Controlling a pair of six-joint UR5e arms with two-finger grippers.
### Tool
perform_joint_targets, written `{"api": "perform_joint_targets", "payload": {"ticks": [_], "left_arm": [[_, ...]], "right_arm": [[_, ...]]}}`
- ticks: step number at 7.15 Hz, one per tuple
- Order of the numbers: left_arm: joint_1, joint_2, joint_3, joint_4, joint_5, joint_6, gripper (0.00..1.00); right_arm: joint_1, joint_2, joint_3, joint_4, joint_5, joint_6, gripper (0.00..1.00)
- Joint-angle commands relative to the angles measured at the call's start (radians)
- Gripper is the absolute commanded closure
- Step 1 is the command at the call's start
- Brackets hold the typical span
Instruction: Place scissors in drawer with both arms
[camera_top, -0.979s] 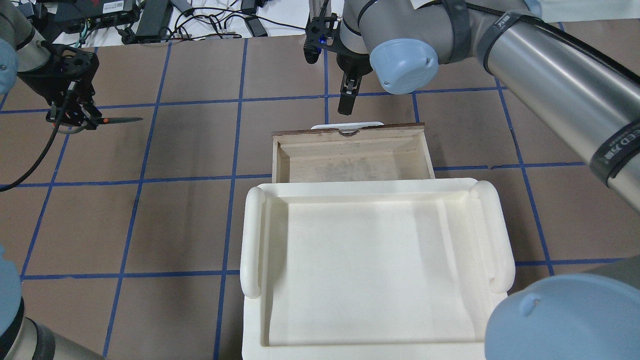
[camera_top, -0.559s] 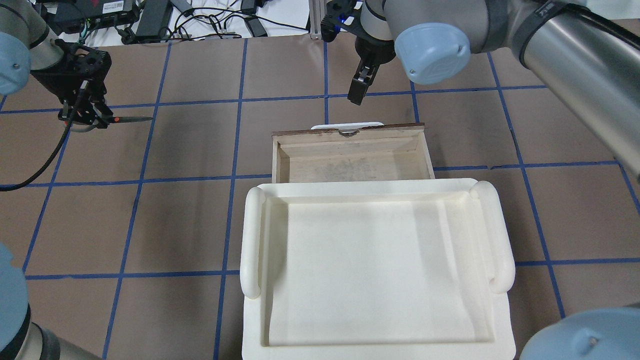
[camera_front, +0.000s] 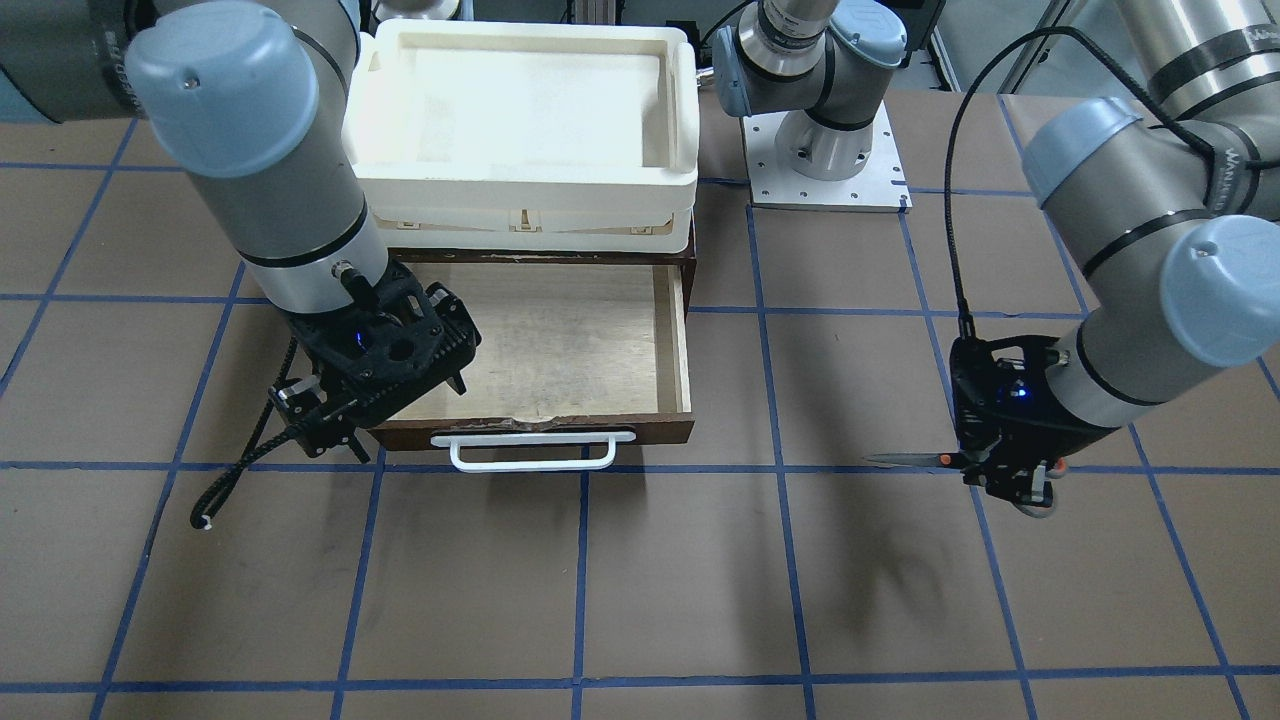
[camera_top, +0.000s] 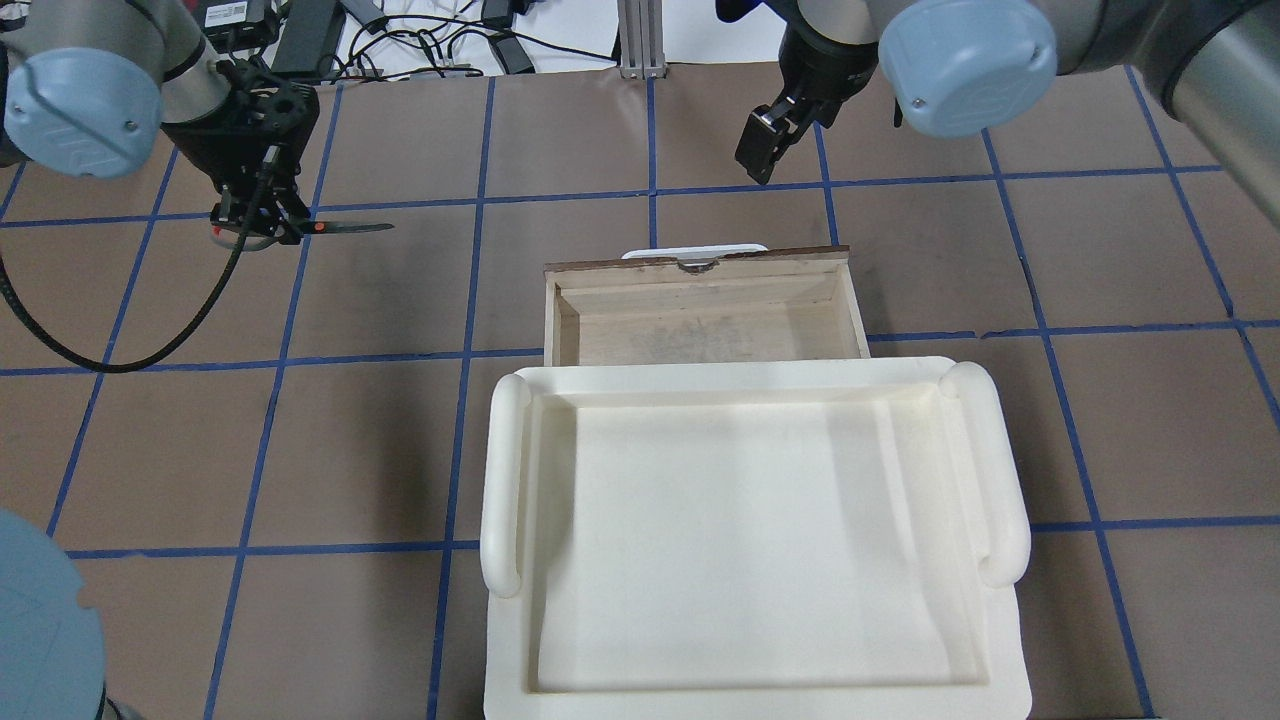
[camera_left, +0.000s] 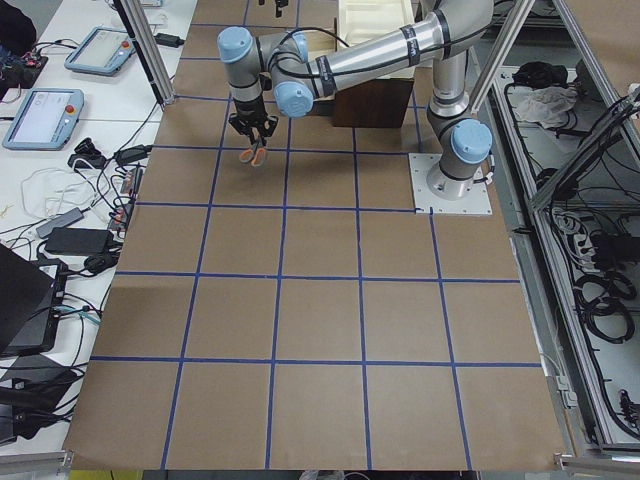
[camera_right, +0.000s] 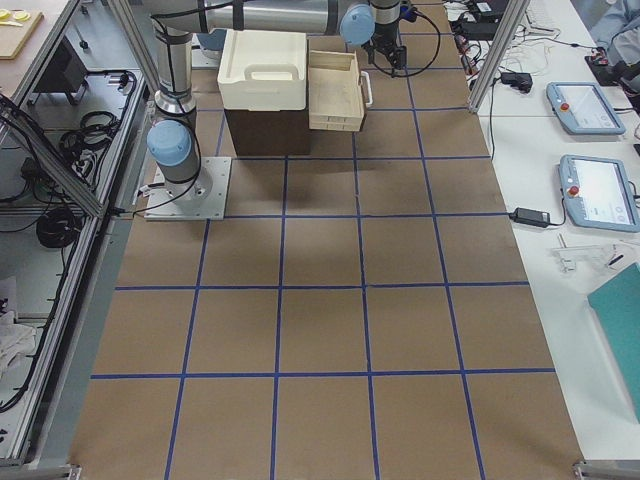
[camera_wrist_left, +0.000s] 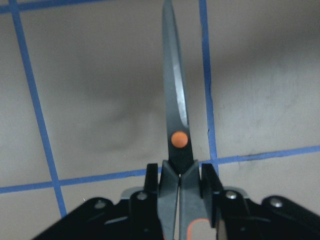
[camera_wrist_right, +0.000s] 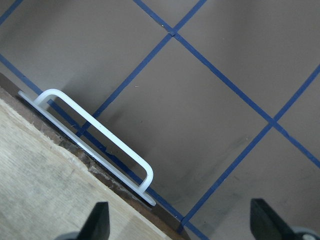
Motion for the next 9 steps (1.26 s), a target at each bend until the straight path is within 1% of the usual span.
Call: {"api": "perform_joint_targets", "payload": {"ticks": [1,3,4,7,9], "left_arm": [[-0.075,0.009,0.001,-0.002,-0.013,-0.104,1.00],[-0.190,0.023,0.001,-0.001,-0.013,-0.230,1.00],[-0.238,0.024,0.000,-0.001,-0.010,-0.287,1.00],[-0.388,0.030,0.000,-0.001,-0.010,-0.469,1.00],[-0.471,0.023,0.000,-0.002,-0.010,-0.583,1.00]], "right_arm": [[-0.004,-0.065,0.051,0.012,-0.009,0.130,0.00],[-0.023,-0.104,0.059,0.073,-0.009,0.250,0.00],[-0.033,-0.122,0.059,0.101,-0.009,0.256,0.00],[-0.064,-0.194,0.059,0.263,-0.010,0.328,0.00],[-0.092,-0.197,0.064,0.288,-0.009,0.340,0.00]]}}
